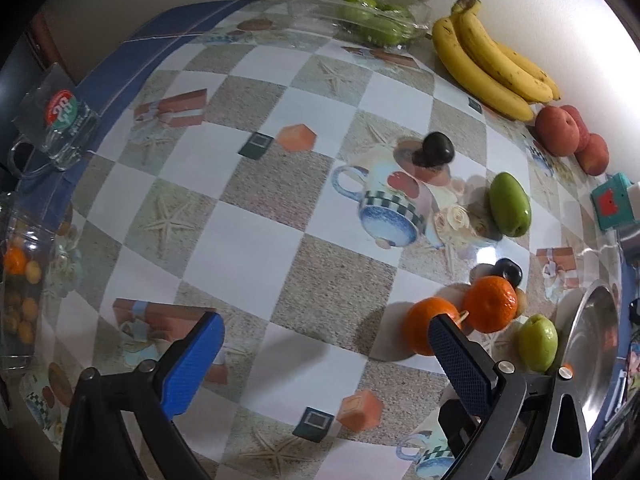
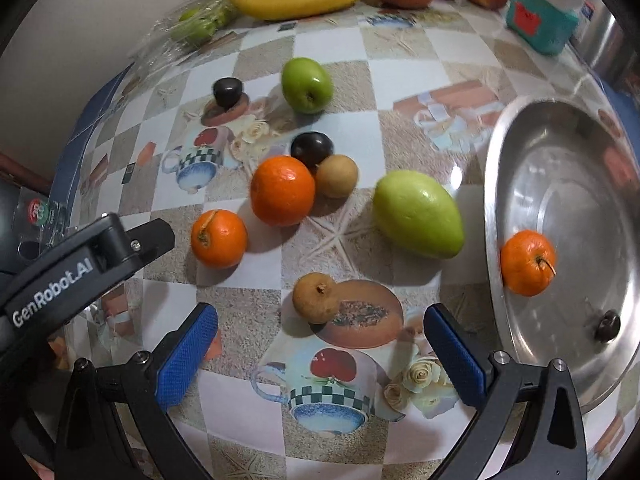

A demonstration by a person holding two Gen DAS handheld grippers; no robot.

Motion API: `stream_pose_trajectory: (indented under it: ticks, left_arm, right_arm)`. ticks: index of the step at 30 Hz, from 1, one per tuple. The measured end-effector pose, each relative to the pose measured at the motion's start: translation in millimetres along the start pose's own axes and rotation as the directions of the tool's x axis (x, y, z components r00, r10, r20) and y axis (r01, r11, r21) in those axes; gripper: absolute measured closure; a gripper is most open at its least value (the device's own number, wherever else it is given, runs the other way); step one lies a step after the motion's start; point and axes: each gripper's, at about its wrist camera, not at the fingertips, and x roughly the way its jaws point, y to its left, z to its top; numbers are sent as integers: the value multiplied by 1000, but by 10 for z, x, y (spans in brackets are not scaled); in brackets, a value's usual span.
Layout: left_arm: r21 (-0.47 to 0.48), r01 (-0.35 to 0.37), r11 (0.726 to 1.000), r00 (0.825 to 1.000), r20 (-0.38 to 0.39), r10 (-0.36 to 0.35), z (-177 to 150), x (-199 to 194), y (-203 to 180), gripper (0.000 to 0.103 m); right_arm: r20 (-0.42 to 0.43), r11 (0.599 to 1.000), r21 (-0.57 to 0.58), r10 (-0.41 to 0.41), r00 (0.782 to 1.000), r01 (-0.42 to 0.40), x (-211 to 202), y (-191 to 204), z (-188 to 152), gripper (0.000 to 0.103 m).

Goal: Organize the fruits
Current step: 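Withdraw both tools from the bowl back toward the remaining fruit, then grasp a second orange with the left gripper while the right grasps a brown kiwi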

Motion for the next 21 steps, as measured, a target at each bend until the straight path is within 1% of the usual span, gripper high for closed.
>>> stream_pose_trajectory:
  ticks: [4, 8, 11, 14, 16, 20, 21]
  left_arm:
    - [24, 50, 998, 999, -12, -50, -10, 8, -102, 0]
    - [62, 72, 996, 997, -17, -71, -34, -3, -214, 1]
    - [58, 91, 994, 996, -27, -90, -35, 28, -238, 1]
    - [52, 101, 994, 994, -46, -98, -42, 85, -250, 5]
    - [53, 103, 993, 993, -56, -100, -40, 125, -263, 8]
    - [64, 113, 992, 992, -65, -109, -46, 157, -294, 14]
    - [68, 118, 991, 991, -64, -113, -53, 155, -307, 16]
  right_arm:
    - [15, 1000, 18, 8, 1000, -8, -18, -51, 8, 0]
    - [27, 1000, 13, 7, 1000, -7, -40, -53, 3, 0]
    - [35, 1000, -10, -10, 999, 10, -60, -39, -14, 1]
    - [38, 1000, -19, -13, 999, 14, -44, -21, -4, 1]
    - [38, 1000, -20, -15, 999, 16, -30, -19, 1, 7]
    - [31, 1000, -21, -18, 999, 19, 17, -23, 0, 10]
    - [31, 1000, -20, -18, 999, 19, 15, -31, -5, 16]
